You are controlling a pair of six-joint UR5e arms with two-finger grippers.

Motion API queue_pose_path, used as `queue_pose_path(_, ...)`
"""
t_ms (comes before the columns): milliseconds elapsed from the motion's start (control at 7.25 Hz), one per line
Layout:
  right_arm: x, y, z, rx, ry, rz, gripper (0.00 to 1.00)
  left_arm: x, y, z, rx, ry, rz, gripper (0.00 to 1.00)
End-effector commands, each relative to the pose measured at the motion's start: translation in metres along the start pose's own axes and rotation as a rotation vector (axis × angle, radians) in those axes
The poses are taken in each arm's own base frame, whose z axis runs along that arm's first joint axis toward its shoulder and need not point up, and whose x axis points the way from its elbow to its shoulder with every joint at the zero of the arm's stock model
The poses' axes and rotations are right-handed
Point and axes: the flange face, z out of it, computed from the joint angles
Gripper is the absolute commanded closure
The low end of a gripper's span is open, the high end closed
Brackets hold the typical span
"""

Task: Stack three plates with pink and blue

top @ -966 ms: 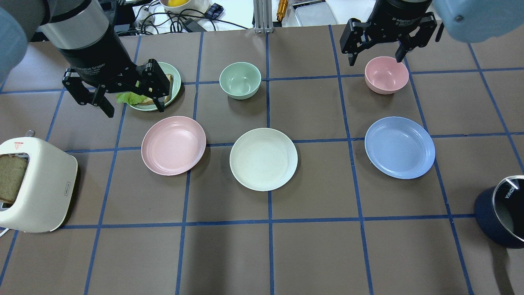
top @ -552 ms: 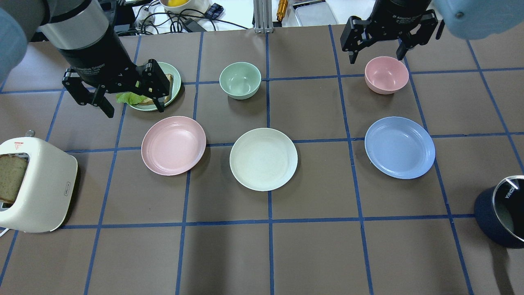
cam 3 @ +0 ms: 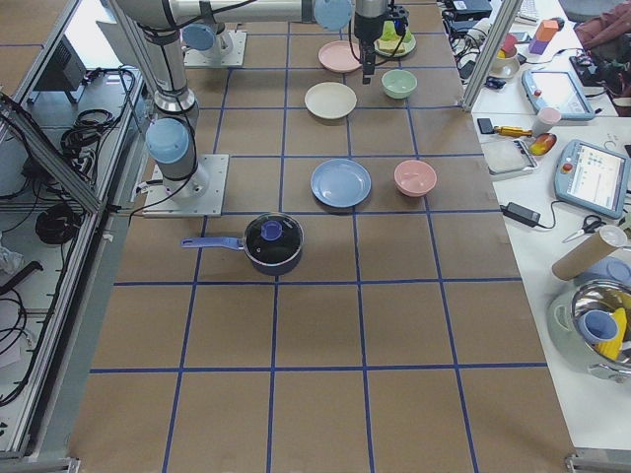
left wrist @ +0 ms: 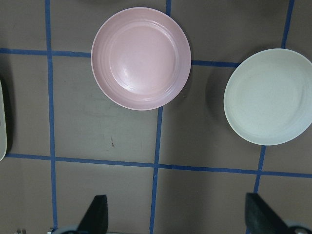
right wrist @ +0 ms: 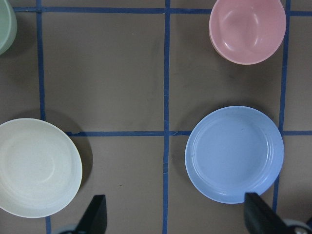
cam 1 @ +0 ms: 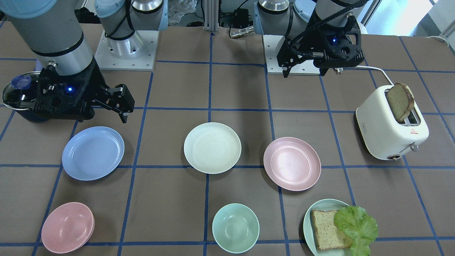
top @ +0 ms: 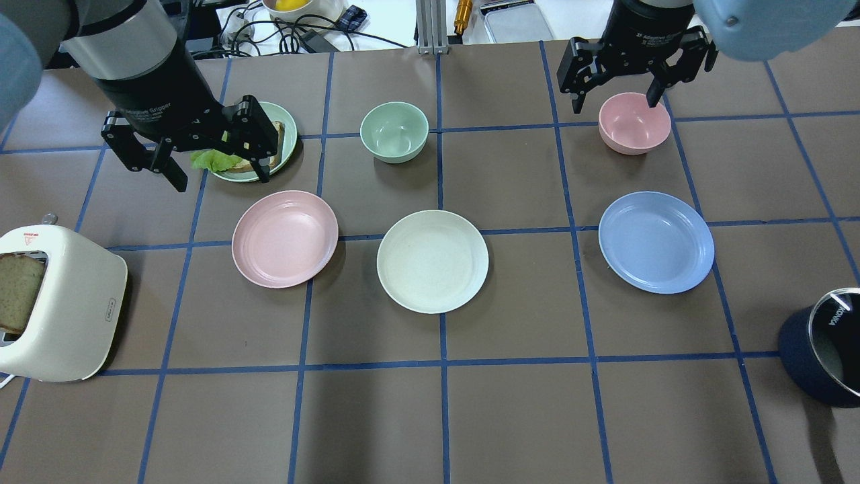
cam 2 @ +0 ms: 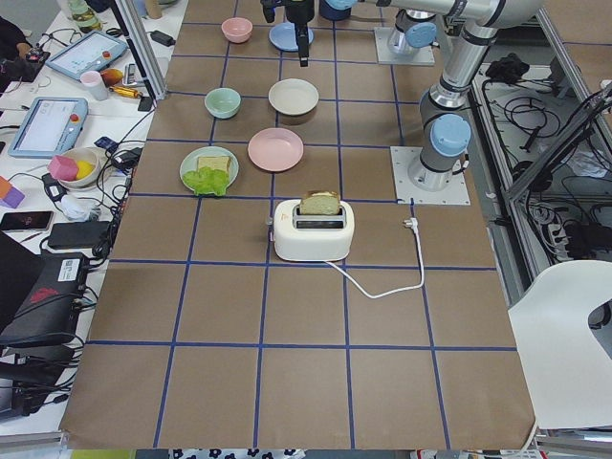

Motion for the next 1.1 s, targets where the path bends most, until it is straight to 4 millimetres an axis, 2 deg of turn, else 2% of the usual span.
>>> queue_pose_path(0,0.053,-0.025,0.047,-0.084,-0.004,0.087,0.0,0.0,-0.003,0.0,0.003,0.006,0.027,0.0)
queue_pose_path(138,0.089,-0.032,0.069,-0.104,-0.013,0.096,0.0,0.0,-0.003,0.0,0.005,0.004,0.028,0.0)
queue_pose_path(276,0.105,-0.033,0.091,-0.109,-0.006,0.102,0.0,-0.002,-0.005,0.009,-0.015,0.005,0.024,0.0)
queue_pose_path(414,0.133,-0.028,0.113,-0.135,0.018,0.1,0.0,-0.002,-0.023,0.03,-0.052,-0.003,0.029,0.0)
queue_pose_path(552,0.169,-0.021,0.13,-0.137,0.069,0.101,0.0,0.0,-0.05,0.055,-0.054,-0.012,0.05,0.0)
queue_pose_path(690,0.194,-0.012,0.133,-0.142,0.064,0.107,0.0,0.003,-0.074,0.091,-0.078,-0.014,0.078,0.0)
queue_pose_path(828,0.21,-0.012,0.15,-0.121,0.064,0.116,0.0,0.005,-0.092,0.133,-0.056,-0.011,0.079,0.0)
queue_pose_path(966,0.224,-0.001,0.18,-0.122,0.053,0.114,0.0,0.008,-0.103,0.182,-0.046,-0.011,0.081,0.0)
